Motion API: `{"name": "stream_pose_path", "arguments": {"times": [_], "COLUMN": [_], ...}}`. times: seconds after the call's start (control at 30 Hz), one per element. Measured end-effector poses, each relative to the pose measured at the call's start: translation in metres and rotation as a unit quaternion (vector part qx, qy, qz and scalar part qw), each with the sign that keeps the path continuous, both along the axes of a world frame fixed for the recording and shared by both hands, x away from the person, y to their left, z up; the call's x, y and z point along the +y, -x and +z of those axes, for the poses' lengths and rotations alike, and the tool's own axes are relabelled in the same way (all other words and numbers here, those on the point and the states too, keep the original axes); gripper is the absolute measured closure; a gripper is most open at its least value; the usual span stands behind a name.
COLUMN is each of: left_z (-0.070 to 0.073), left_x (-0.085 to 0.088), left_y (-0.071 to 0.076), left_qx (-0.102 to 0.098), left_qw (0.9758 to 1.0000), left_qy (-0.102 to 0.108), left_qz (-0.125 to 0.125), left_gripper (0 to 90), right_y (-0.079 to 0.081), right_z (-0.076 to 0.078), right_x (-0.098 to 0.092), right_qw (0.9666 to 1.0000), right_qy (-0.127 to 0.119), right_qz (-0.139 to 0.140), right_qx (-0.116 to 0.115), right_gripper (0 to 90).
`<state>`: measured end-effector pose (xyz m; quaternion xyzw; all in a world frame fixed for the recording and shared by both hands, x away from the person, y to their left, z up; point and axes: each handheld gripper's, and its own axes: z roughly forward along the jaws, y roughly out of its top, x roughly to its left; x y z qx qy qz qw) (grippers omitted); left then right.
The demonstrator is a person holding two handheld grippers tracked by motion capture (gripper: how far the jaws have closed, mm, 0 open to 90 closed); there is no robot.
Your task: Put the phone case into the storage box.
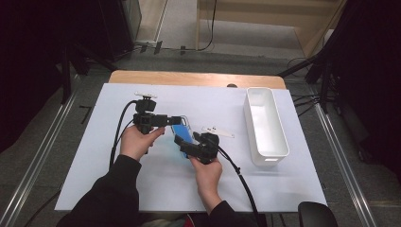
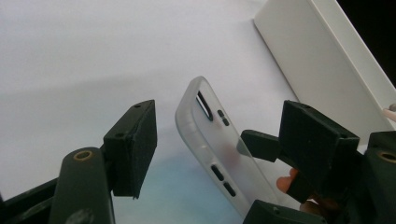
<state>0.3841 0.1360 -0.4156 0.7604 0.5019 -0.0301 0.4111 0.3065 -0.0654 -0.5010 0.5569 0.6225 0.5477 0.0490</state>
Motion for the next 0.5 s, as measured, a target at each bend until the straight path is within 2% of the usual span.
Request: {"name": "stream_pose_path", "arguments": {"times": [0.03, 0.2, 0.4, 0.5], "left_z": [-0.0004, -0.0011, -0.0074, -0.0082], "left_x": [-0.0012, -0.0058, -0.0079, -0.008], "left_y": [0.0, 0.0012, -0.0004, -0.0009], "left_qx": [0.004, -0.007, 0.018, 0.015], "left_qw": [1.0, 0.9999, 0.9995, 0.9992], "left_qy": [0.001, -0.009, -0.009, -0.009], "left_qz": [0.0, 0.012, 0.025, 0.035], "left_gripper": [27.5, 27.6, 34.3, 37.5], "right_y": [-0.0001, -0.0002, 0.0011, 0.0012], "right_z": [0.0002, 0.0005, 0.0012, 0.0015], "right_x": [0.0003, 0.0026, 0.0043, 0.0038], "right_qw": [1.0, 1.0, 0.9999, 0.9998], "right_qy": [-0.002, -0.008, -0.014, -0.016], "right_qz": [-0.001, -0.004, -0.009, -0.013], "right_qx": [0.0, 0.001, -0.003, -0.007], "right_gripper": [15.3, 15.3, 15.3, 15.3]}}
